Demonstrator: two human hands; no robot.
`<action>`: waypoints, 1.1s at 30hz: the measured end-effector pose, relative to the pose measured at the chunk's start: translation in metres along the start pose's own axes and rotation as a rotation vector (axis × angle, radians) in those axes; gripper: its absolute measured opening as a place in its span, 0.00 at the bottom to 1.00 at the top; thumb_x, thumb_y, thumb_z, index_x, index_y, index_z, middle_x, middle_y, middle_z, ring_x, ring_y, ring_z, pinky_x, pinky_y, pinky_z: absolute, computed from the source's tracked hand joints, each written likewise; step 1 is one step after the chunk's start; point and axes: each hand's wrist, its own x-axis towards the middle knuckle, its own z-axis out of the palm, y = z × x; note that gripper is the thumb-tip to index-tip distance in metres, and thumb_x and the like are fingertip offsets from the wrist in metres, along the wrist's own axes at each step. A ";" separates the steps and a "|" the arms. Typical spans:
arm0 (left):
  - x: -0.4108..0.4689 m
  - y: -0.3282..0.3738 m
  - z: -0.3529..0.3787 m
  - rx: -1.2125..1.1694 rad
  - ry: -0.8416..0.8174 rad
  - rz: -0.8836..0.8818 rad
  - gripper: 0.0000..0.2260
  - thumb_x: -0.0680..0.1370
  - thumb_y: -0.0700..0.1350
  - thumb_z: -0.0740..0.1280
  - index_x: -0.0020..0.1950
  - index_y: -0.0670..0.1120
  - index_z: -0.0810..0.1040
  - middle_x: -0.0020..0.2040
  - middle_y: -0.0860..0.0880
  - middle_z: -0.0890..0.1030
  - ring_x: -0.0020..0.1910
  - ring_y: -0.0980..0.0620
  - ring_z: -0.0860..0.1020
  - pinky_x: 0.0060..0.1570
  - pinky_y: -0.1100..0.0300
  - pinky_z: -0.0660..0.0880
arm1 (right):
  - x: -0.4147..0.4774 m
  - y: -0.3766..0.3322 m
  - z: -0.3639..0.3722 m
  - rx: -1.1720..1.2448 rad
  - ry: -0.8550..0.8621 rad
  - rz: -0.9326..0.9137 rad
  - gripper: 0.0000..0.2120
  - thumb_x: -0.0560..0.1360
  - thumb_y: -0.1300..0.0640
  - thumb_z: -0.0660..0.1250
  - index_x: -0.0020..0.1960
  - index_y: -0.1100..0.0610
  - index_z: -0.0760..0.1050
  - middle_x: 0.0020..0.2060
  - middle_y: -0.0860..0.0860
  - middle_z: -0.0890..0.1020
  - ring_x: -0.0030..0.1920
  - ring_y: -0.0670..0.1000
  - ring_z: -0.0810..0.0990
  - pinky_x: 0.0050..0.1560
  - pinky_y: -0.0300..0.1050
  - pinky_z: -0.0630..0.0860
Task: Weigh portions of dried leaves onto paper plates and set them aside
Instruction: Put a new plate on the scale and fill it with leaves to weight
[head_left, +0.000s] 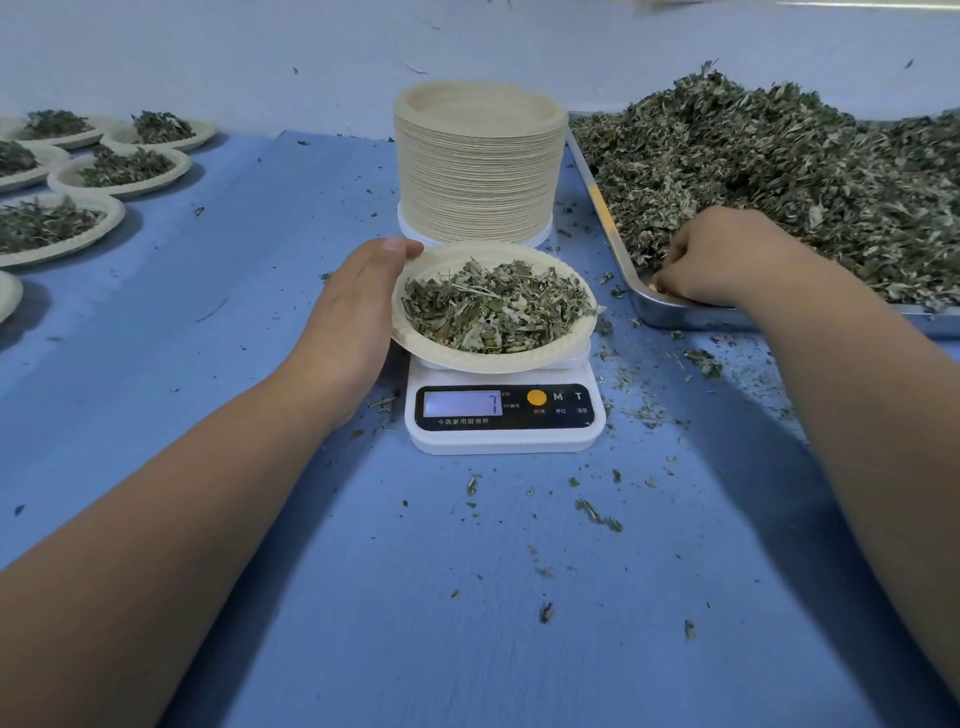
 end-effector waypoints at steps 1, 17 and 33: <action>0.000 0.000 0.000 -0.001 0.001 0.000 0.16 0.79 0.59 0.55 0.52 0.64 0.83 0.56 0.63 0.82 0.60 0.62 0.78 0.67 0.53 0.72 | 0.000 -0.001 0.000 0.027 0.028 -0.013 0.08 0.75 0.56 0.68 0.45 0.60 0.84 0.42 0.58 0.84 0.44 0.60 0.82 0.46 0.57 0.83; -0.018 0.018 0.008 -0.090 0.027 -0.105 0.09 0.75 0.62 0.57 0.52 0.70 0.73 0.57 0.67 0.77 0.61 0.65 0.74 0.70 0.51 0.69 | -0.040 -0.057 -0.016 0.334 -0.013 -0.471 0.05 0.79 0.49 0.67 0.47 0.47 0.79 0.30 0.41 0.83 0.33 0.39 0.80 0.40 0.38 0.73; -0.005 0.035 -0.032 -0.740 0.218 -0.298 0.20 0.77 0.34 0.53 0.63 0.44 0.78 0.61 0.40 0.83 0.57 0.39 0.84 0.55 0.41 0.82 | -0.062 -0.098 -0.015 1.246 -0.432 -0.175 0.09 0.79 0.55 0.68 0.57 0.56 0.76 0.36 0.51 0.80 0.29 0.48 0.78 0.22 0.39 0.66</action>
